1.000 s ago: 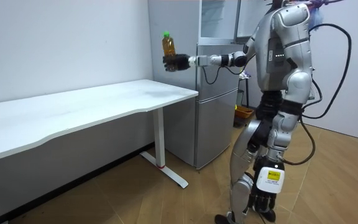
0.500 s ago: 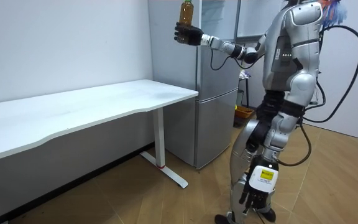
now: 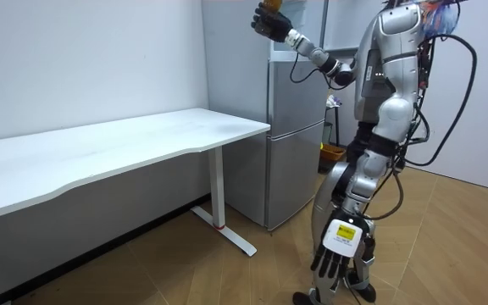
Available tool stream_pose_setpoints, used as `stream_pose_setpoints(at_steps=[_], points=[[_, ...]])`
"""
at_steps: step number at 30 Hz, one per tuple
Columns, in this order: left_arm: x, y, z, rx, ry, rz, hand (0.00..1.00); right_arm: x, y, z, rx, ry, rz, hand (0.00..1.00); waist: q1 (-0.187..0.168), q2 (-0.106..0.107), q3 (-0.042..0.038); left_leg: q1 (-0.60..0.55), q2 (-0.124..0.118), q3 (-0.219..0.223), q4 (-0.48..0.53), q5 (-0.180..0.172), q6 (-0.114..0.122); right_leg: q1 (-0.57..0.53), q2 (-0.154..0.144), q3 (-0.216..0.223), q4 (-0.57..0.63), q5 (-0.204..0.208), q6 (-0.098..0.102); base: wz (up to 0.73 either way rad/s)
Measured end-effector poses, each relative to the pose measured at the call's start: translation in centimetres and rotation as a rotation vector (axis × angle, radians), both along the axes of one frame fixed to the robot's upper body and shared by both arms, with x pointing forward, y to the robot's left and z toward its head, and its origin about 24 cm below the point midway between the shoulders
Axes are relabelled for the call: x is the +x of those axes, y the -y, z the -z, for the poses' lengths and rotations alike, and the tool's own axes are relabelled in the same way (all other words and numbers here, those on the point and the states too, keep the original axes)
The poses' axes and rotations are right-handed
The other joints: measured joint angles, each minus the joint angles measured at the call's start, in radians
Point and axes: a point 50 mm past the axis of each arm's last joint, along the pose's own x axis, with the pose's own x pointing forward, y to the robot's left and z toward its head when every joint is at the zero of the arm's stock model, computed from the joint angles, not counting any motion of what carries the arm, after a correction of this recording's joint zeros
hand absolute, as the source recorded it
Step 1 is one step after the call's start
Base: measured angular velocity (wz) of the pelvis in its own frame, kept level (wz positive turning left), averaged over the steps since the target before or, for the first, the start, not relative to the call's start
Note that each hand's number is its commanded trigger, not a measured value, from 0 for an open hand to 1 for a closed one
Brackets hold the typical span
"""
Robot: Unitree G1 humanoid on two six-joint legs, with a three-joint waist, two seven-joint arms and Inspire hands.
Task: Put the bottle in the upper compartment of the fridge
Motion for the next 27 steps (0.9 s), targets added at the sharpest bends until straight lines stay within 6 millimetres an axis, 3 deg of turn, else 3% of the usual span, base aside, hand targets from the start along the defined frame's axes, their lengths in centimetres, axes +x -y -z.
stream_pose_setpoints(at_steps=[6, 12, 22, 27], points=[[0.3, 0.3, 0.1, -0.014, 0.012, -0.004, 0.0, -1.2, 0.6, -1.7, 0.03, 0.086, -0.005, 1.0, -0.024, 0.015, -0.0048, 0.024, 0.003, 0.016, -0.006, -0.006, -0.001, 0.007, 0.0, 0.016, 0.001, 0.0, 0.0, -0.09], [0.2, 0.1, 0.0, -0.011, 0.013, -0.016, 0.0, -3.5, 1.8, -3.7, 0.012, 0.226, 0.032, 1.0, -0.071, 0.011, -0.0073, 0.042, 0.006, 0.033, -0.016, -0.006, -0.001, 0.012, 0.0, 0.037, 0.001, 0.0, 0.0, -0.1], [-0.7, 0.0, 0.0, -0.016, 0.017, -0.031, 0.0, -4.3, 4.5, -3.8, 0.047, 0.263, 0.147, 1.0, -0.118, 0.005, -0.0097, 0.094, 0.027, 0.086, -0.024, -0.018, -0.01, 0.033, 0.011, 0.086, 0.002, 0.003, -0.004, -0.17], [-1.3, -0.1, 0.0, -0.014, 0.005, -0.045, 0.0, -4.6, 4.9, -3.9, 0.053, 0.273, 0.155, 1.0, -0.139, 0.001, -0.0098, 0.105, 0.034, 0.105, -0.023, -0.025, -0.014, 0.034, 0.016, 0.105, 0.001, 0.003, -0.004, -0.13]])
